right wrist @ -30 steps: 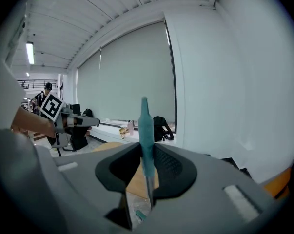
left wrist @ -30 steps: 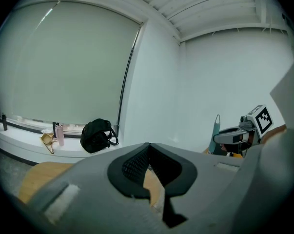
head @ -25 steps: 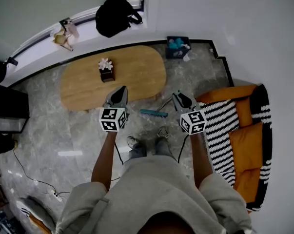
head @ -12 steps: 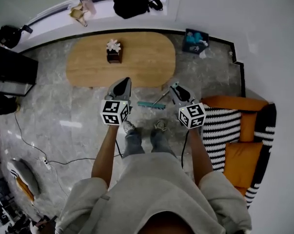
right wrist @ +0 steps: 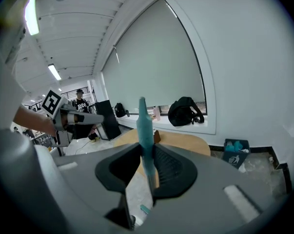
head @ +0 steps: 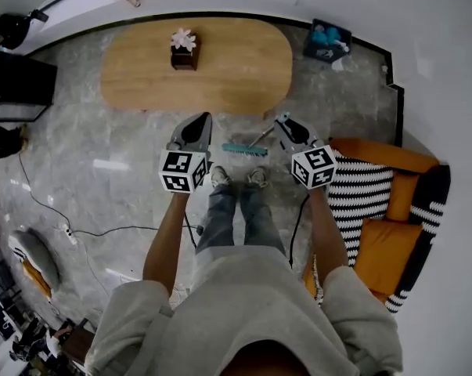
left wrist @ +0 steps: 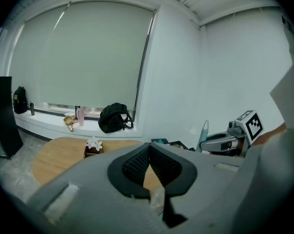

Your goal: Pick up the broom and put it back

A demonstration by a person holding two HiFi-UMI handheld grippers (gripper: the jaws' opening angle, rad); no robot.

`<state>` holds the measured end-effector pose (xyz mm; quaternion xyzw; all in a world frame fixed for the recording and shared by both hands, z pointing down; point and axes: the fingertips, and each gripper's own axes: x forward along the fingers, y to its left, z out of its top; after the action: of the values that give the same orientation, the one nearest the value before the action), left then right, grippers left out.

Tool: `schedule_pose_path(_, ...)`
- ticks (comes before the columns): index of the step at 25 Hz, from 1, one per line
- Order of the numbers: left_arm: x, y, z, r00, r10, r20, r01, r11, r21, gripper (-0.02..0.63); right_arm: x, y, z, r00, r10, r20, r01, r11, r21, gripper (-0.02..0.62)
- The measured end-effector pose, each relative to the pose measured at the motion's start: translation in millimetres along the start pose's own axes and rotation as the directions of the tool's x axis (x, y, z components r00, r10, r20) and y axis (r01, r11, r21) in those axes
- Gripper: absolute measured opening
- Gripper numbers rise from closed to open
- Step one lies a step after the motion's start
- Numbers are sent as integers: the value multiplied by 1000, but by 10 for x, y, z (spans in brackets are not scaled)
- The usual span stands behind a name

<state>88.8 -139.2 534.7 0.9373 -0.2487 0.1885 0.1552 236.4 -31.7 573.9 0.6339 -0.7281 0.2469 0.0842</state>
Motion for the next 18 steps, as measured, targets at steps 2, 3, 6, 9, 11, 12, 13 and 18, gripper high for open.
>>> schedule_pose_path(2, 99, 44, -76, 1000, -10, -7, 10, 1000, -3, 3, 106, -29, -96, 1000, 9, -20, -9, 1000, -4, 89)
schedule_pose_path(3, 146, 66, -110, 1000, -14, -9, 14, 1000, -5, 3, 165, -36, -143, 999, 15, -30, -15, 1000, -7, 89)
schedule_pose_path(6, 247, 115, -250, 999, -24, -21, 24, 1000, -16, 3, 311, -13, -312, 997, 40, -59, -41, 999, -16, 89)
schedule_pose_path(9, 336, 175, -404, 999, -26, -37, 25, 999, -28, 3, 446, 18, -479, 994, 65, -86, -67, 998, -21, 91)
schedule_pose_path(11, 378, 213, -504, 999, -24, -44, 22, 999, -39, 3, 533, 37, -598, 991, 84, -106, -87, 996, -25, 91)
schedule_pose_path(12, 395, 232, -555, 999, -22, -48, 20, 999, -45, 3, 577, 43, -657, 989, 94, -114, -98, 995, -25, 91)
schedule_pose_path(13, 415, 255, -605, 998, -20, -51, 17, 999, -50, 3, 627, 45, -711, 987, 104, -121, -108, 994, -23, 91)
schedule_pose_path(18, 475, 379, -853, 998, -5, -70, 0, 997, -75, 3, 866, 42, -898, 979, 161, -124, -160, 987, 15, 94)
